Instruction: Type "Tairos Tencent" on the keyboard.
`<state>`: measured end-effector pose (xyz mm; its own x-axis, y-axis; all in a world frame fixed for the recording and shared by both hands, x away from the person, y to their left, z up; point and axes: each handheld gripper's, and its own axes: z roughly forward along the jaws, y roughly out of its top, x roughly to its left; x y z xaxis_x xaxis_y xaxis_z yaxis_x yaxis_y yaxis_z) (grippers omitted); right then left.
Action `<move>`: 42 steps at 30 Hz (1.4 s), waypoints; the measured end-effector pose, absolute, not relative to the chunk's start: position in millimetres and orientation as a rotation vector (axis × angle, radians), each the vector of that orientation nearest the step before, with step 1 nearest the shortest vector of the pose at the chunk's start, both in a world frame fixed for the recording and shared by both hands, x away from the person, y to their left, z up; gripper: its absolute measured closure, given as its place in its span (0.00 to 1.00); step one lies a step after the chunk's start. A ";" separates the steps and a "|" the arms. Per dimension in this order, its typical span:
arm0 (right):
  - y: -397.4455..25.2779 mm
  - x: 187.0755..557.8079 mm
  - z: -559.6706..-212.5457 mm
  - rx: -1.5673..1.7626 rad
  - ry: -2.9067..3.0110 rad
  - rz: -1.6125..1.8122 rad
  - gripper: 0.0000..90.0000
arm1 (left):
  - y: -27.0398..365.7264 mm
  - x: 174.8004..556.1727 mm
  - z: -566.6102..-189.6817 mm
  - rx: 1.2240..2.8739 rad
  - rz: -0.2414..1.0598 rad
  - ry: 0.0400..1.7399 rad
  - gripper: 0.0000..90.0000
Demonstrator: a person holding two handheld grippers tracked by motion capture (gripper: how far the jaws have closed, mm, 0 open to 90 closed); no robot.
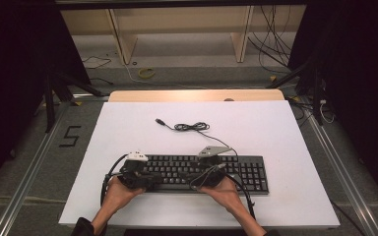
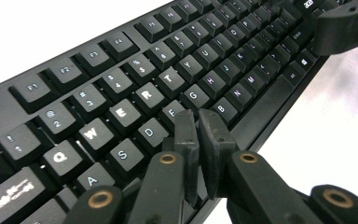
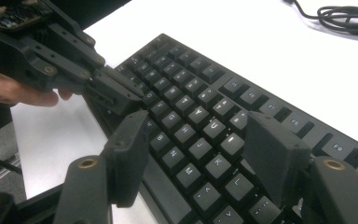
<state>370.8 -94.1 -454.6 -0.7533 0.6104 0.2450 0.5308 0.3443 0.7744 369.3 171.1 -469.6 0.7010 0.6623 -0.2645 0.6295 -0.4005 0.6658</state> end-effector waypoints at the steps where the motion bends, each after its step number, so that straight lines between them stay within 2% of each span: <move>1: -94.9 370.6 -454.3 1.063 2.498 1.394 0.45 | 170.5 369.4 -470.0 2.131 0.053 0.982 0.96; 24: -104.4 365.7 -451.2 1.055 2.489 1.411 0.42 | 166.4 372.2 -475.0 2.167 0.048 1.003 0.99; 33: -104.9 365.1 -450.3 1.051 2.489 1.419 0.42 | 174.0 371.5 -463.9 2.078 0.046 1.003 0.87; 42: -104.0 364.6 -450.7 1.049 2.492 1.427 0.42 | 181.0 373.3 -457.2 2.027 0.058 1.029 0.64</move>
